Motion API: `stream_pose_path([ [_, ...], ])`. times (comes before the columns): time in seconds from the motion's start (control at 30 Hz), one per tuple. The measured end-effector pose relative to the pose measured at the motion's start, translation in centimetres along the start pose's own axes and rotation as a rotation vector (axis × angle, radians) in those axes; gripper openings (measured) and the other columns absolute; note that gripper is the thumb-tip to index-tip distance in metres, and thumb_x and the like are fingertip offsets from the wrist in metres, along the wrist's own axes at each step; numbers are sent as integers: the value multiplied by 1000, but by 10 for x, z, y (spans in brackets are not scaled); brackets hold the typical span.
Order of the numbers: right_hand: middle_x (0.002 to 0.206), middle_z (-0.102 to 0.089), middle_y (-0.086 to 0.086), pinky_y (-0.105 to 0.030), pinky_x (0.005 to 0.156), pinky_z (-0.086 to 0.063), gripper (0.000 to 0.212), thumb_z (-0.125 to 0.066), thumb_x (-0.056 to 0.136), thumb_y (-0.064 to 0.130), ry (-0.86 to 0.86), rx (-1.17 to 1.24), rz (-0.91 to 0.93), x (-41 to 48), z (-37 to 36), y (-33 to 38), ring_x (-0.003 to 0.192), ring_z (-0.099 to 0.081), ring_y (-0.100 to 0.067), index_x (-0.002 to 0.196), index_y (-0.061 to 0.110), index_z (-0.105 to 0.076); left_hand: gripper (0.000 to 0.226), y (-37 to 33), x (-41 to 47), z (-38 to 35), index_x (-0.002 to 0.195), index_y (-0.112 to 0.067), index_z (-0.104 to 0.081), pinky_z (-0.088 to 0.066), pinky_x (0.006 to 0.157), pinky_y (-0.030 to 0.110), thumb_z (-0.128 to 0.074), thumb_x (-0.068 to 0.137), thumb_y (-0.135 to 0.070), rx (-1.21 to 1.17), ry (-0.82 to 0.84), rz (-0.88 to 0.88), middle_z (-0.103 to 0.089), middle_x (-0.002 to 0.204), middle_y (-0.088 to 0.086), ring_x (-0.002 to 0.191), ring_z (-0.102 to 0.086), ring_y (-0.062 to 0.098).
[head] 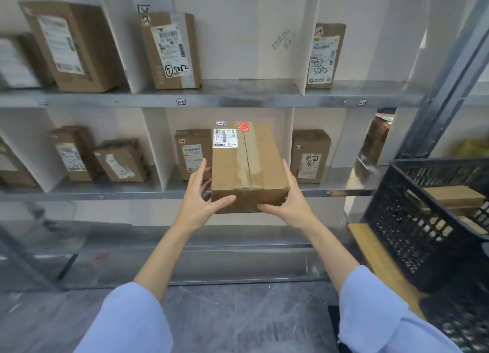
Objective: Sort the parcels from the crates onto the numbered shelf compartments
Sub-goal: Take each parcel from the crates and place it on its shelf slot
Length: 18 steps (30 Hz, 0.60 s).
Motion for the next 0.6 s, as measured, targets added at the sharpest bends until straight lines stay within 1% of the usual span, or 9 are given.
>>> stream_pose_path([
  [0.07,155,-26,12,-38,118,-33,123,-92,66,16,14,32,15,-5,-6,6,140,-32,-9,158,27,-10,107,-2,-9,9,155,-31,-20,-38,87,-1,-82,68,-35,29,-2,-15,-31,143,-16,132,-39,7],
  [0.13,155,-31,10,-36,116,-35,122,-93,63,23,28,66,37,-9,-11,14,141,-35,-9,156,28,-15,102,-5,-17,18,154,-31,-26,-39,96,9,-83,69,-39,49,8,-37,-30,146,-10,133,-40,9],
  [0.23,146,-38,22,-16,107,-38,111,-90,62,35,41,117,22,-16,-17,26,133,-39,6,150,37,-23,93,-7,-28,28,150,-33,-33,-40,110,32,-83,71,-38,14,1,-48,-32,144,-11,134,-42,11],
  [0.3,139,-40,29,-3,93,-38,95,-85,70,37,41,158,5,-20,-21,33,122,-42,19,145,40,-26,92,-9,-34,33,146,-35,-34,-40,110,35,-84,68,-41,-1,-18,-48,-32,146,-11,135,-42,11],
  [0.37,137,-41,29,0,87,-39,83,-78,78,38,43,185,-5,-23,-25,38,116,-44,24,143,38,-27,88,-11,-40,38,141,-40,-34,-40,109,35,-81,67,-37,-13,-16,-46,-34,149,-12,135,-42,11],
  [0.43,142,-43,19,-4,89,-41,77,-76,83,29,38,202,-6,-25,-31,41,122,-45,16,143,33,-28,84,-11,-45,43,136,-43,-35,-41,106,31,-82,67,-31,-35,7,-44,-39,146,-18,134,-43,5],
  [0.5,148,-42,9,-10,93,-43,76,-76,85,15,29,218,5,-27,-34,42,131,-45,0,142,29,-28,83,-12,-49,47,133,-40,-35,-40,103,24,-82,66,-25,-44,12,-43,-41,141,-22,133,-42,0],
  [0.53,149,-40,7,-13,96,-43,77,-76,85,12,28,213,10,-27,-36,43,134,-43,-6,142,29,-28,83,-12,-50,50,132,-37,-35,-40,102,22,-83,66,-22,-48,6,-46,-42,141,-20,132,-42,-2],
  [0.6,153,-33,11,-20,106,-40,86,-78,84,13,34,173,6,-28,-40,47,137,-38,-7,148,31,-23,84,-11,-51,54,132,-33,-34,-40,103,22,-85,69,-11,-53,-7,-57,-42,141,-14,132,-42,-1],
])
Point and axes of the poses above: each hand's wrist, its own x-axis towards the middle knuckle, its own z-axis out of the back of the hand, y = z × x, the point moved 1 cm from there along x, towards the middle knuckle
